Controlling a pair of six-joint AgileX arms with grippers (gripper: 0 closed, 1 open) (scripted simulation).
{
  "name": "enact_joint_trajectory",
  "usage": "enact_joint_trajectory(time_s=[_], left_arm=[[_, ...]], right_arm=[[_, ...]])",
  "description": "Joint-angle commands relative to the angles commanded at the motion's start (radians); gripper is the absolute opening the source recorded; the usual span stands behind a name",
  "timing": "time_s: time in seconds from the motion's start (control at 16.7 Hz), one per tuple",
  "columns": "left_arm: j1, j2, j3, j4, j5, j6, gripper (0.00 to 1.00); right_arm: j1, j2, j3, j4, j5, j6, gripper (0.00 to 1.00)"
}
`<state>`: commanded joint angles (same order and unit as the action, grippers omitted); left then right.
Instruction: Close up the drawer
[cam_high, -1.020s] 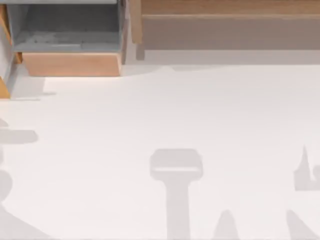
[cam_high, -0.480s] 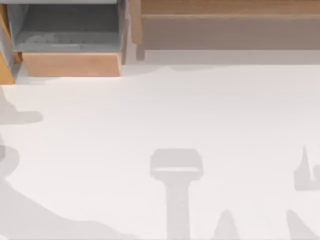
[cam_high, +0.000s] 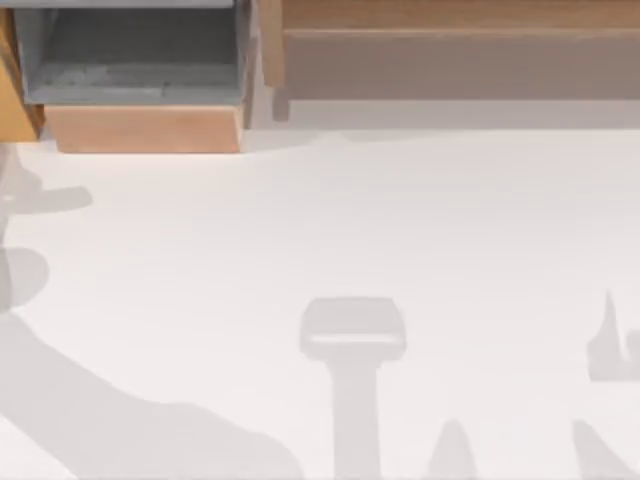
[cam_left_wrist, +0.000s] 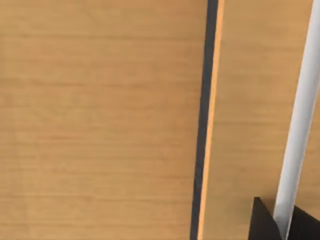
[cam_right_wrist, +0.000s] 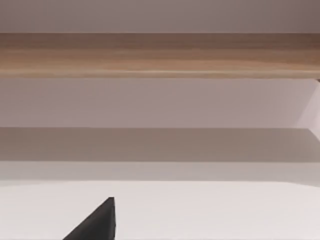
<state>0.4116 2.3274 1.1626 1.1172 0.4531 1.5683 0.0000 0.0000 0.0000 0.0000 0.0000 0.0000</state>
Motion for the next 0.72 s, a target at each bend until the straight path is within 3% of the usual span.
enact_joint_trajectory(time_s=[0.48,0.72], left_arm=[[-0.021,0.033,0.09,-0.041,-0.022,0.002,0.0],[-0.021,0.033,0.09,-0.041,-0.022,0.002,0.3]], right_arm=[[0.0,0.0,0.0,0.0,0.0,0.0,1.0],[0.0,0.0,0.0,0.0,0.0,0.0,1.0]])
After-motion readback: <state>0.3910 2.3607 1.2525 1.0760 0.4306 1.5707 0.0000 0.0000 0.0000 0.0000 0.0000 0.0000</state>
